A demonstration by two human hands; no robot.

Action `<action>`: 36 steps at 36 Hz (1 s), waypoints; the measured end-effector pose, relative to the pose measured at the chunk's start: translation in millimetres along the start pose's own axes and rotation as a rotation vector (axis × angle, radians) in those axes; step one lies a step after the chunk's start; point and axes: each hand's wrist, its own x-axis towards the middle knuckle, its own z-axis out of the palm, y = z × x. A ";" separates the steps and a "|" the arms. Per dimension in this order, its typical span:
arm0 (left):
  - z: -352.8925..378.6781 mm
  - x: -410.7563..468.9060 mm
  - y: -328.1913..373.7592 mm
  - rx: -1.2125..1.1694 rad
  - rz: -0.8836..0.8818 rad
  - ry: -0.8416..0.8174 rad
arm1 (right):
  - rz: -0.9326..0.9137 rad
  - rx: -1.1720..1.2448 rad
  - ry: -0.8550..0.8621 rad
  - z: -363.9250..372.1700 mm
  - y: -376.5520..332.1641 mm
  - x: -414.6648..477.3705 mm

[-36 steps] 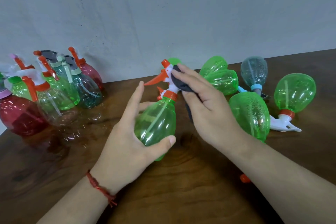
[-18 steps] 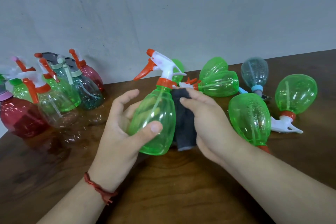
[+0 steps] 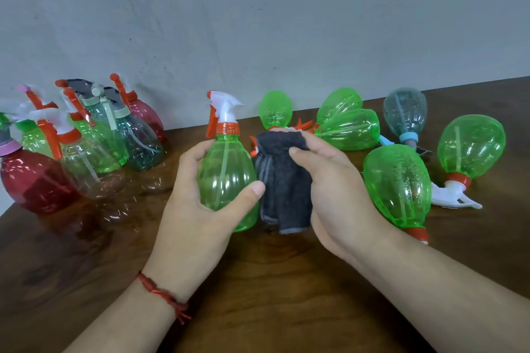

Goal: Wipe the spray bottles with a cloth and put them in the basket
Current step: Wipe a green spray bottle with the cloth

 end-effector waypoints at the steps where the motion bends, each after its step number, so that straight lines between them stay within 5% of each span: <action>1: -0.1 0.5 0.9 0.005 0.004 0.009 | -0.008 -0.007 0.011 -0.3 -0.5 0.2; 8: -5.9 3.0 -5.3 -0.324 -0.058 -0.098 | -0.004 -0.036 -0.023 4.6 1.9 -3.9; 20: -3.8 5.4 -4.8 -0.287 -0.057 -0.086 | -0.077 -0.163 -0.117 8.8 -4.7 -14.3; 26: -4.4 1.0 0.2 -0.243 -0.003 -0.181 | -0.396 -0.164 0.166 -3.1 -24.1 -5.7; 29: -3.4 -2.5 2.6 -0.231 0.034 -0.251 | -0.538 -0.342 0.179 -14.1 -26.9 2.2; 36: 6.8 -8.0 8.0 -0.349 -0.018 -0.286 | -0.594 -0.867 -0.149 -12.1 0.6 4.6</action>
